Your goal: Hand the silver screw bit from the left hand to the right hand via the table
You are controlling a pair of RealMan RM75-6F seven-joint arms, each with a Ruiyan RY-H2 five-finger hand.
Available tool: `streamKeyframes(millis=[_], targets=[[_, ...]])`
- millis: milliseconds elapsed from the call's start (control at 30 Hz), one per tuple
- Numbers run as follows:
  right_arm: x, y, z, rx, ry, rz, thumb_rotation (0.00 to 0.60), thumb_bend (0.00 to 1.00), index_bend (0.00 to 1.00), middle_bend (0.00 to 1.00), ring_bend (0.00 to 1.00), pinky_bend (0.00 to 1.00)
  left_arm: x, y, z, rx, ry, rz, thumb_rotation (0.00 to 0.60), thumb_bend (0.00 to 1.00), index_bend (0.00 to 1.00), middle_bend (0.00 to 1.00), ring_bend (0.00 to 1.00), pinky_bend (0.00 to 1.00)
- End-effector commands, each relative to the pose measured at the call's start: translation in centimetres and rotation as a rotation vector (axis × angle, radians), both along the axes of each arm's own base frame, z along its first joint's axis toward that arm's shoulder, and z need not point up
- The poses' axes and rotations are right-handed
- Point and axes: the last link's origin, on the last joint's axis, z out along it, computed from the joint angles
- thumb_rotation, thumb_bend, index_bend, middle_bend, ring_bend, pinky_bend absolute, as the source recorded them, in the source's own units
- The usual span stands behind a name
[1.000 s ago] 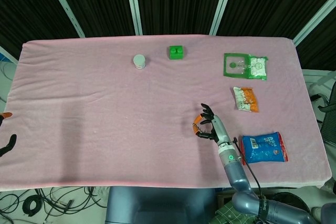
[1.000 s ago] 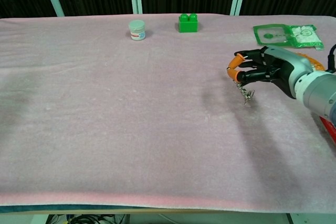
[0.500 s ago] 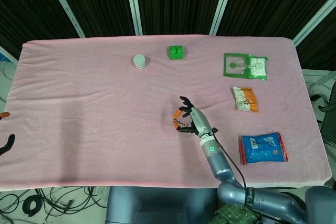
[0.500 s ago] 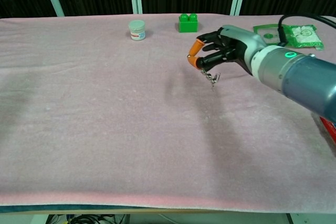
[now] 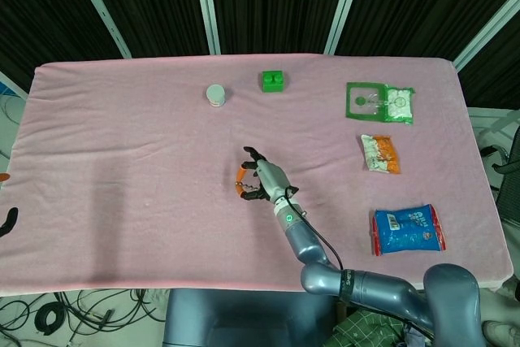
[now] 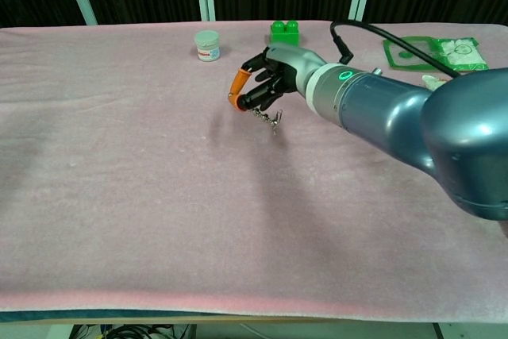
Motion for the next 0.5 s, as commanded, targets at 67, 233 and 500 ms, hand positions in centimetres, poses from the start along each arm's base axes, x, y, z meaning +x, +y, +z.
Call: streamKeyframes(millis=[67,233,500], targets=[[-0.4,0.0,-1.1,0.019,0.056,0.023,0.600,0.37,0.66,0.04,0.09,0.30,0.0,0.0,0.1,0.001,-0.001,-0.001,0.600,0.34,0.29,0.03,0.00,0.00],[-0.8,0.0,-1.8,0.037,0.061,0.012,0.600,0.37,0.66,0.04,0.09,0.30,0.0,0.0,0.0,-0.004,0.001,0.000,0.600,0.34,0.29,0.03,0.00,0.00],[-1.7,-0.1,-2.2,0.050,0.088,0.010,0.600,0.35,0.66,0.04,0.08,0.29,0.0,0.1,-0.1,-0.008,0.004,0.003,0.600,0.34,0.29,0.03,0.00,0.00]])
